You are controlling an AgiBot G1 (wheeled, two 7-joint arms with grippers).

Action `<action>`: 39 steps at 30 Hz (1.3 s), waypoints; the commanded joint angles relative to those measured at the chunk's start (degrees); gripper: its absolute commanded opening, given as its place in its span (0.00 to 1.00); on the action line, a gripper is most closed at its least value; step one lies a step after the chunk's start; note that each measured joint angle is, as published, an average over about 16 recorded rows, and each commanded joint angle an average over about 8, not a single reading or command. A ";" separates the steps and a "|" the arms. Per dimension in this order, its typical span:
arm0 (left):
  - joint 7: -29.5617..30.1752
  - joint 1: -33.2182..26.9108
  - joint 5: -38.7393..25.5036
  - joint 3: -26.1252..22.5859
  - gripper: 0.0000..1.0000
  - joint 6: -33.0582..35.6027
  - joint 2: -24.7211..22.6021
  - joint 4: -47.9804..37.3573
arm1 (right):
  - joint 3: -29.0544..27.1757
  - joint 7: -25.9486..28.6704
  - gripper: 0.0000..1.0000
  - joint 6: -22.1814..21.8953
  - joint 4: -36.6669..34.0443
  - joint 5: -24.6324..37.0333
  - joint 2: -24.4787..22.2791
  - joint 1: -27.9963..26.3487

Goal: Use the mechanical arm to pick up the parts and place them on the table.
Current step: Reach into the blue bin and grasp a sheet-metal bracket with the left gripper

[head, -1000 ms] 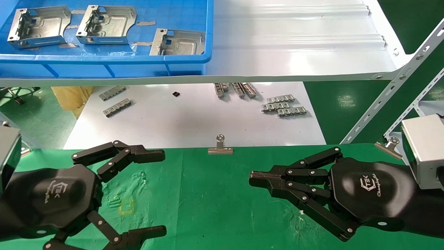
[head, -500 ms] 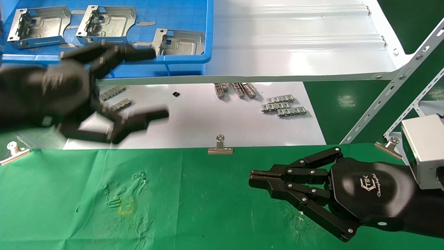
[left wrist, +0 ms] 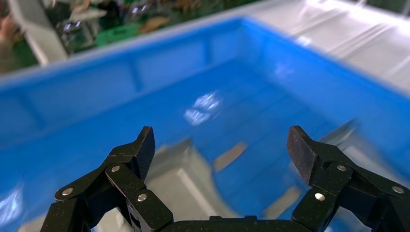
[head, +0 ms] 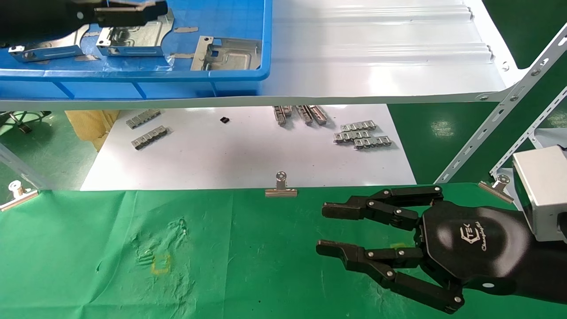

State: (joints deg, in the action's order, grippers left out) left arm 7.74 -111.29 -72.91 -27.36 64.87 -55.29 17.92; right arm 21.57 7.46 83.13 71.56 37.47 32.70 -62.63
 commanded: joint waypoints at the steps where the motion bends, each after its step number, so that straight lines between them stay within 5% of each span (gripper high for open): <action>1: -0.50 -1.91 -2.13 -1.15 0.40 -1.53 -1.05 -3.74 | 0.00 0.00 1.00 0.00 0.00 0.00 0.00 0.00; 4: -1.12 -3.22 -3.17 -1.77 0.03 -1.53 -0.97 -6.53 | 0.00 0.00 1.00 0.00 0.00 0.00 0.00 0.00; 5: -1.36 -3.54 -3.37 -1.88 0.00 -1.59 -0.84 -7.29 | 0.00 0.00 1.00 0.00 0.00 0.00 0.00 0.00; 19: -3.67 -5.88 -4.59 -2.72 0.00 2.65 0.42 -13.73 | 0.00 0.00 1.00 0.00 0.00 0.00 0.00 0.00; 25: -7.46 -5.41 -3.46 -1.81 0.00 -2.00 0.33 -14.59 | 0.01 0.00 1.00 0.00 0.00 0.00 0.00 0.00; 26: -8.19 -5.27 -3.12 -1.56 0.06 -2.86 0.37 -14.65 | 0.01 0.00 1.00 0.00 0.00 0.00 0.00 0.00; 32: -10.15 -5.11 -3.06 -1.47 0.80 -4.17 0.27 -15.44 | 0.01 0.00 1.00 0.00 0.00 0.00 0.00 0.00; 33: -9.98 -5.21 -3.38 -1.70 0.85 -3.99 0.18 -15.71 | 0.01 0.00 1.00 0.00 0.00 0.00 0.00 0.00; 34: -9.78 -5.33 -3.74 -1.95 0.79 -3.85 0.07 -15.96 | 0.01 0.00 1.00 0.00 0.00 0.00 0.00 0.00; 39: -8.99 -5.80 -4.99 -2.83 0.17 -3.92 -0.49 -16.88 | 0.01 0.00 1.00 0.00 0.00 -0.01 0.00 0.00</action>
State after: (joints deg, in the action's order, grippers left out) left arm -1.76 -116.88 -77.31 -29.78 60.80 -55.66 1.33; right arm 21.57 7.46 83.13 71.56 37.47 32.70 -62.63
